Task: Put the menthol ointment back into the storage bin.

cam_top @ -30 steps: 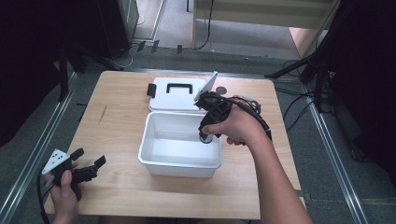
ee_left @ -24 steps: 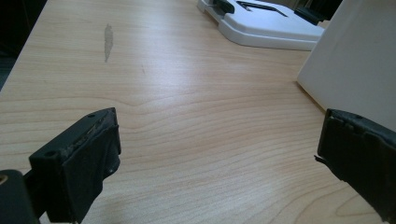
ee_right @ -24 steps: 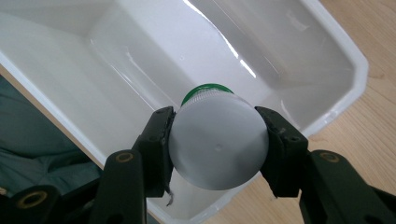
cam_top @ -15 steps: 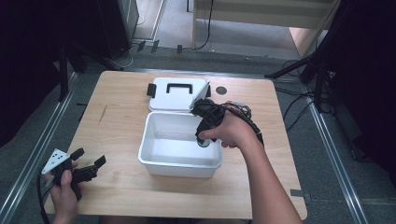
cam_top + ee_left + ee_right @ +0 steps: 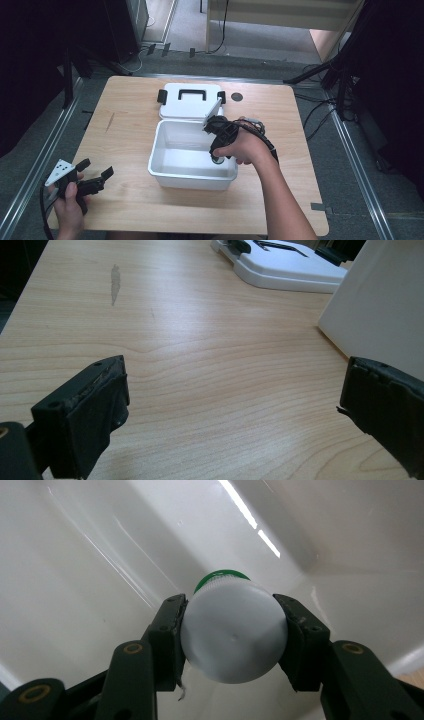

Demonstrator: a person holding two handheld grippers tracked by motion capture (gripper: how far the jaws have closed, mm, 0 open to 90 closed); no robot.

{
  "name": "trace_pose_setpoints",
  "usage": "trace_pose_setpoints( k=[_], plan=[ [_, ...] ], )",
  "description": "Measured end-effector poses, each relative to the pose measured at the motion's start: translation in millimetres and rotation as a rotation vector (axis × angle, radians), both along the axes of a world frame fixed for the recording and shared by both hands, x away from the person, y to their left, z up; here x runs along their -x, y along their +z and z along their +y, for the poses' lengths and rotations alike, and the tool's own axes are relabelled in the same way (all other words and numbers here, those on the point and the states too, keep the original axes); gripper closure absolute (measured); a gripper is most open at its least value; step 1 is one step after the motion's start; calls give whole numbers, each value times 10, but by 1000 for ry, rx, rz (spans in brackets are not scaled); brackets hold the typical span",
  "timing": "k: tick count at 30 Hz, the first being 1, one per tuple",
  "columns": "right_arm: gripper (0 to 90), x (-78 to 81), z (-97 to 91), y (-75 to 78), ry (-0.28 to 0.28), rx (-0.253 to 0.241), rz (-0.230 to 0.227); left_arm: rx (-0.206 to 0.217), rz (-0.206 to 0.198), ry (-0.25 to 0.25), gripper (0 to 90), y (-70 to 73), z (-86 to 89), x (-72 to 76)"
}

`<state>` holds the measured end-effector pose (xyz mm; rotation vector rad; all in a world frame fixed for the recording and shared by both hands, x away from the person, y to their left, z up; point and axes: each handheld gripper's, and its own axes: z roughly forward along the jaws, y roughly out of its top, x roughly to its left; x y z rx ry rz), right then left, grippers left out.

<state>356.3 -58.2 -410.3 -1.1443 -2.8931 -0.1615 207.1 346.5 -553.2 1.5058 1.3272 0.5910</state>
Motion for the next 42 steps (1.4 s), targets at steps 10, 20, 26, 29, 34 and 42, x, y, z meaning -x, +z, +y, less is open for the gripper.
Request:
trace_pose_setpoints(
  k=[10,20,26,29,34,42],
  plan=[
    [515,10,58,-171,7,15,4,3,1,-2,3,0,6,0],
    [515,16,116,-317,11,11,22,5,3,1,3,-1,8,-3],
    [516,15,148,-388,4,17,25,5,5,0,3,0,9,-2],
    [515,21,167,-439,18,30,17,6,3,2,3,-1,8,-1],
    [516,44,222,-551,63,84,-21,6,3,1,3,-1,10,0],
    [514,84,244,-594,123,162,-44,5,2,1,3,-1,11,1]
  ],
)
